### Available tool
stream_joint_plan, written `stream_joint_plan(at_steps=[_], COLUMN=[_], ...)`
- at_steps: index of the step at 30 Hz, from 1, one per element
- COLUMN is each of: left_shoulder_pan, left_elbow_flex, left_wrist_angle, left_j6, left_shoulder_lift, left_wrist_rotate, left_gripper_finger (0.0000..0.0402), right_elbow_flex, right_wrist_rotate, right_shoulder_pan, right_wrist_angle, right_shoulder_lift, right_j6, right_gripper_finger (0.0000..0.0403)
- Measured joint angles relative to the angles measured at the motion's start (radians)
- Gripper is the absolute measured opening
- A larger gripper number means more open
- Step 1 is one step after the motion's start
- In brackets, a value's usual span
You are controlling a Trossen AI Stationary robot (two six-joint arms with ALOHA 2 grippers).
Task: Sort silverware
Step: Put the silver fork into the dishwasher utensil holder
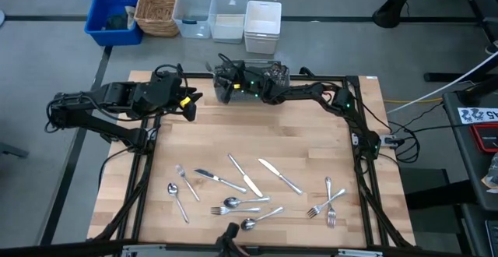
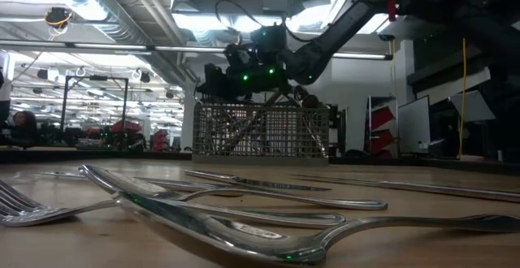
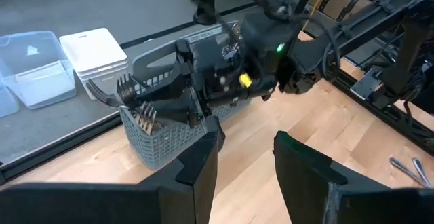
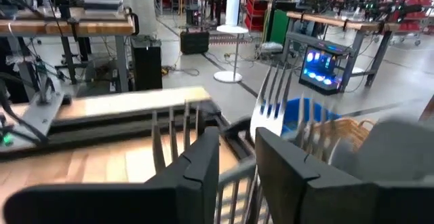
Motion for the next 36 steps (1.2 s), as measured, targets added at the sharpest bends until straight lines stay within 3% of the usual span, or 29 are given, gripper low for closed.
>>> stream_joint_plan(at_steps=[5, 15, 19, 25, 36], left_shoulder_pan=[0.000, -0.006, -0.049, -0.170, -0.380], left_elbow_flex=[0.000, 0.000, 0.000, 0.000, 0.000], left_wrist_angle=[-0.040, -0.242, -0.379, -0.479, -0.478], left_j6=[-0.056, -0.459, -0.652, -0.847, -1.278], left_shoulder_lift=[0.000, 0.019, 0.052, 0.143, 0.351], left_wrist_rotate=[0.055, 0.540, 0.679, 0.700, 0.701], left_gripper_finger=[0.0131, 0.0131, 0.0131, 0.0131, 0.0131], right_elbow_flex=[0.000, 0.000, 0.000, 0.000, 0.000], right_wrist_rotate=[-0.001, -0.008, -0.050, -0.139, -0.136], right_shoulder_pan=[0.000, 0.000, 0.001, 0.001, 0.000], right_wrist_angle=[-0.037, -0.229, -0.374, -0.622, -0.851], right_shoulder_lift=[-0.059, -0.213, -0.284, -0.386, -0.530], right_j6=[-0.011, -0.052, -0.050, -0.049, -0.049], right_gripper_finger=[0.0097, 0.0097, 0.0097, 0.0097, 0.0097])
